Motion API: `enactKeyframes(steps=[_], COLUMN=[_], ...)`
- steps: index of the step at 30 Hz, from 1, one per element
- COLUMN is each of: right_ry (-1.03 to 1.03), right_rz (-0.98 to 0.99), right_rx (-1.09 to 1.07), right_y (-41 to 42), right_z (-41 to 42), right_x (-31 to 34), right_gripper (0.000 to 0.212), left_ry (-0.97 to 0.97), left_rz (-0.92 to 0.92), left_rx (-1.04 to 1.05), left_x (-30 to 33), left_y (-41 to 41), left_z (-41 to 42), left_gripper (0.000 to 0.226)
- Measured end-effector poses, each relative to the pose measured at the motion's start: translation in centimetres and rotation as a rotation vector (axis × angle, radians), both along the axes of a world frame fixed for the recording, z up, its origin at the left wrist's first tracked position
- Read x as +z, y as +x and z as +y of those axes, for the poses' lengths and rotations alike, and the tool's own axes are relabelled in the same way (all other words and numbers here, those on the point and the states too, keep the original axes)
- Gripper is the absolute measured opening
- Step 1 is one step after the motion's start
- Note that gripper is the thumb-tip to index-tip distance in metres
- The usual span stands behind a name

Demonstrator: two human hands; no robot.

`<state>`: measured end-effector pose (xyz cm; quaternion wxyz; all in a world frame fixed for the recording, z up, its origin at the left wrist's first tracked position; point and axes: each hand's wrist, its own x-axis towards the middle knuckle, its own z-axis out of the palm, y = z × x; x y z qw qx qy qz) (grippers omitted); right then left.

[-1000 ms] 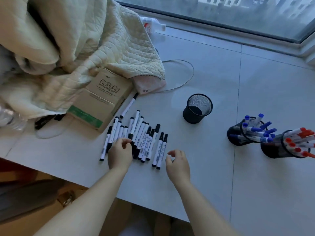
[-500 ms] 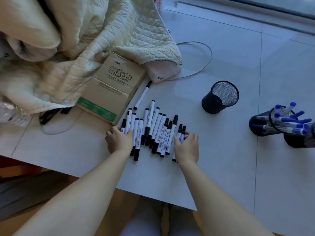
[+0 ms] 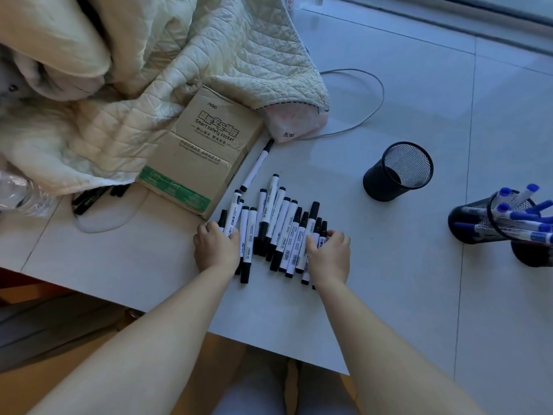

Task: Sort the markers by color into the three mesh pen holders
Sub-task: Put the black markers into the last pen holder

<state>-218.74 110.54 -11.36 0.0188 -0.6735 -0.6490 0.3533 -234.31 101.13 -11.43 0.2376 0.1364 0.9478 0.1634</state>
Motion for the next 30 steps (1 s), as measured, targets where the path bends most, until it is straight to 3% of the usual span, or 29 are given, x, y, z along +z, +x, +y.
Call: enactKeyframes(steps=[10,18,30], right_ry=[0.007,0.019,-0.282], right_rz=[-0.025,-0.113,-0.025], right_rx=[0.072,0.176,0.049], right_y=[0.0,-0.2,3.9], right_z=[0.2,0.0,4.7], right_x=[0.0,-0.2,3.0], right_gripper=[0.048,0.021,0.006], left_ry=[0.043,0.147,0.424], left_rz=[-0.044,-0.073,-0.179], left_rx=[-0.017,0.055,-0.100], left_x=[0.2,1.3,5.8], left_y=[-0.5,0.0,2.3], left_z=[-0.7,-1.6,4.4], left_gripper=[0.041,0.028,0.016])
